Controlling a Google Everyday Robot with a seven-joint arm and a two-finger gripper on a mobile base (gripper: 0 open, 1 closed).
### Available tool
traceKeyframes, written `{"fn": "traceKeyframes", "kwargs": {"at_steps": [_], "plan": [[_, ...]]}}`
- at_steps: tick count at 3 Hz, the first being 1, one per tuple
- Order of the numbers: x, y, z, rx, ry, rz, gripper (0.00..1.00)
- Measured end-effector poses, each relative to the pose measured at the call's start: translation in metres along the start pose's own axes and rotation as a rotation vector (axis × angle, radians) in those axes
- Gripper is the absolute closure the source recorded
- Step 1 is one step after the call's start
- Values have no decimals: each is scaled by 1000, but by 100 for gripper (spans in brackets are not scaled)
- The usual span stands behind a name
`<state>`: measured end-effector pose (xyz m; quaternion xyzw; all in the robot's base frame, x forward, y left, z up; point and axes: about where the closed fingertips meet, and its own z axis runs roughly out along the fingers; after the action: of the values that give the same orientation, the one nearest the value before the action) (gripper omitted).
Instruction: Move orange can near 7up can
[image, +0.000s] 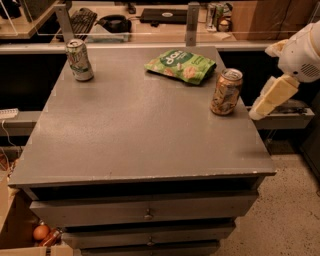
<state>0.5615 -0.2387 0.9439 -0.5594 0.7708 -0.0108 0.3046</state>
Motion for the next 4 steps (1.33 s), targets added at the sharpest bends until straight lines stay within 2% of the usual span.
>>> {"fn": "traceKeyframes", "kwargs": {"at_steps": [1,2,3,4], "plan": [[3,-22,29,9,-121,31,0],[-4,-30,54,-27,-231,67,0],[-17,-29,71,-74,-315,89,0],[-32,-22,88,-130,-352,119,18]]}}
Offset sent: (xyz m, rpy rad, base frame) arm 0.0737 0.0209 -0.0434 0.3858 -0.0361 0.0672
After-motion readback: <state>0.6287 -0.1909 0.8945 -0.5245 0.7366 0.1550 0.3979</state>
